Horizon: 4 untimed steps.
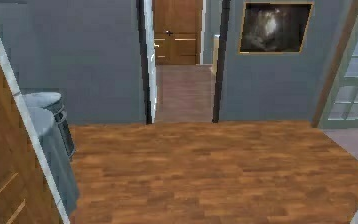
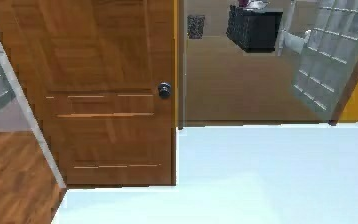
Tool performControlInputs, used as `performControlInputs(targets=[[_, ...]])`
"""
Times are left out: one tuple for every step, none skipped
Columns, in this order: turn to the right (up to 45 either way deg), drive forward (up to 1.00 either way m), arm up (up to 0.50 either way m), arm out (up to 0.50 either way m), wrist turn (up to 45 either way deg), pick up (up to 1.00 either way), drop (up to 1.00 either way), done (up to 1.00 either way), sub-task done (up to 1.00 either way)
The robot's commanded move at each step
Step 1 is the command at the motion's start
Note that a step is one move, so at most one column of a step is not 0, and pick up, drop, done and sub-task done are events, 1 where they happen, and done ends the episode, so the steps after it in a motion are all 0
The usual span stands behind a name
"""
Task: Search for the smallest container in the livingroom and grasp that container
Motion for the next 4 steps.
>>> performControlInputs(targets=[[0.0,1.0,0.0,0.0,0.0,0.0,0.0,0.0,0.0],[-3.0,0.0,0.0,0.0,0.0,0.0,0.0,0.0,0.0],[0.0,0.2,0.0,0.0,0.0,0.0,0.0,0.0,0.0],[-30.0,0.0,0.0,0.0,0.0,0.0,0.0,0.0,0.0]])
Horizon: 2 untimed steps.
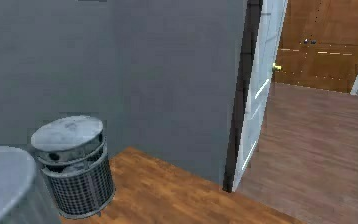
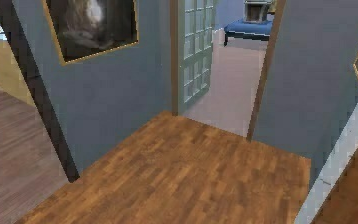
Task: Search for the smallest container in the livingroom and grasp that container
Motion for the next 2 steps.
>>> performControlInputs(targets=[[0.0,0.25,0.0,0.0,0.0,0.0,0.0,0.0,0.0],[0.0,0.05,0.0,0.0,0.0,0.0,0.0,0.0,0.0]])
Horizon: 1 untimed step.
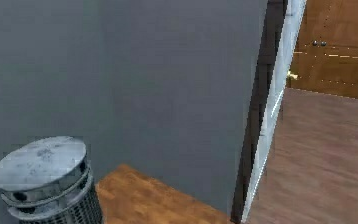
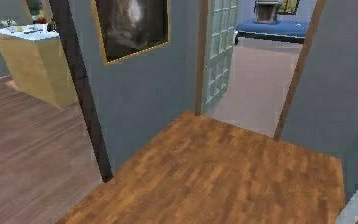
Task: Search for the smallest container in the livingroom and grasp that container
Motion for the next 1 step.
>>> performControlInputs(targets=[[-45.0,0.0,0.0,0.0,0.0,0.0,0.0,0.0,0.0]])
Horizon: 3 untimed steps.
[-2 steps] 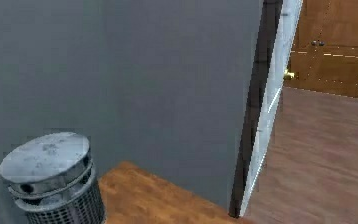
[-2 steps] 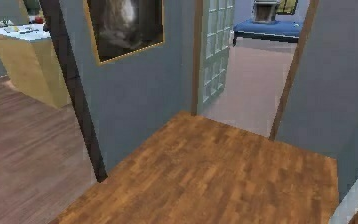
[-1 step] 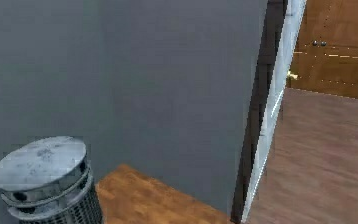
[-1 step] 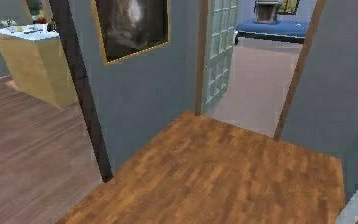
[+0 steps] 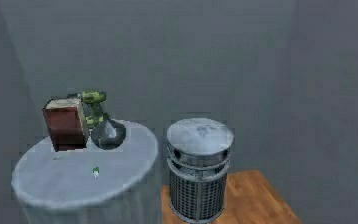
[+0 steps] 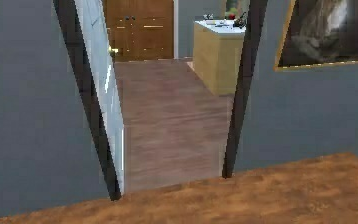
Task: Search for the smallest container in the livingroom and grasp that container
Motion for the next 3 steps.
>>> performControlInputs(targets=[[-45.0,0.0,0.0,0.0,0.0,0.0,0.0,0.0,0.0],[-45.0,0.0,0.0,0.0,0.0,0.0,0.0,0.0,0.0],[-18.0,0.0,0.0,0.0,0.0,0.0,0.0,0.0,0.0]])
